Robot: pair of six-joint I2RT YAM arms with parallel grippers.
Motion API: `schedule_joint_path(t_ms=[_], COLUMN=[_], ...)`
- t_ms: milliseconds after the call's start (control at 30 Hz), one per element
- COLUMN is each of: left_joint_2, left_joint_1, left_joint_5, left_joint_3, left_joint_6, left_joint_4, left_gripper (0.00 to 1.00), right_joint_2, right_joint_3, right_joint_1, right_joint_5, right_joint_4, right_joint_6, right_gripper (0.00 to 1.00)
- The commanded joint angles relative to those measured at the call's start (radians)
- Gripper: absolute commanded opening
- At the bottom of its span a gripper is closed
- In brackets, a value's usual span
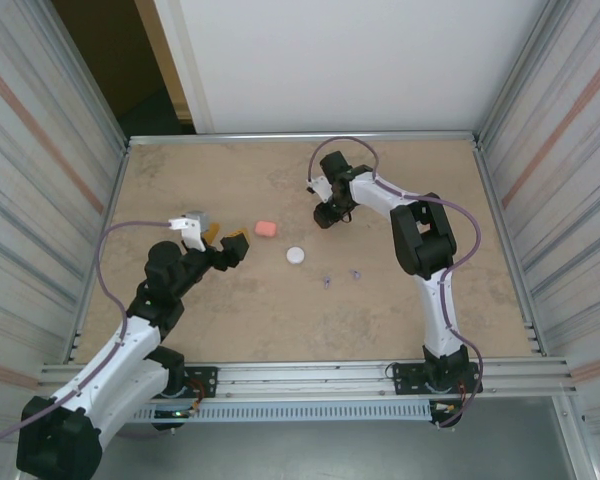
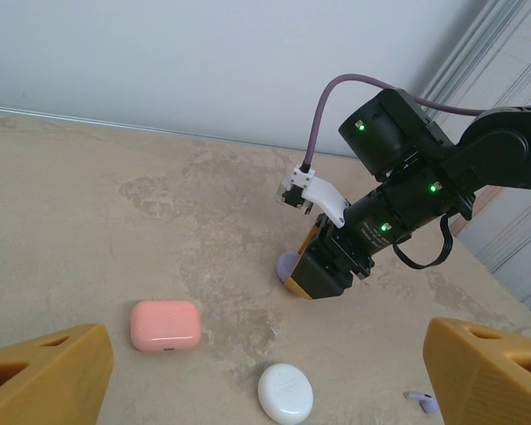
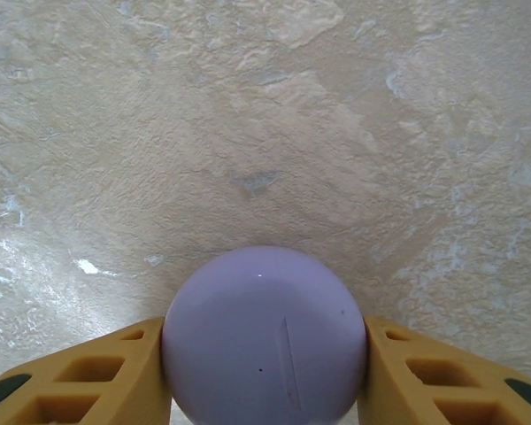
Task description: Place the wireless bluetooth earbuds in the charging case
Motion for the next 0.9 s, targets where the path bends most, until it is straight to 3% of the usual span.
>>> schedule_joint_path(t_ms=[0, 467, 867], left_joint_2=[-0.019, 0.040, 0.081], left_joint_1=[0.007, 0.007, 0.007], left_joint_5=[-0.010, 0.074, 0.203], left_joint_3=[-0.005, 0.071, 0.145], left_joint_6=[0.022, 0.016, -0.074], left_joint_4=[-0.017, -0.114, -0.106], left_gripper=[0.90, 0.90, 0.88], right_joint_2=[-0.014, -0.458, -0.794], right_joint_3=[-0.009, -0.386, -0.629], right_joint_1=[0.006, 0.035, 0.177], right_joint_5=[0.015, -0.003, -0.058], right_joint_4=[-0.020, 0.282, 0.480], right_joint_6=[-0.010, 0.008, -0.274], right_gripper=[0.44, 0.44, 0.44])
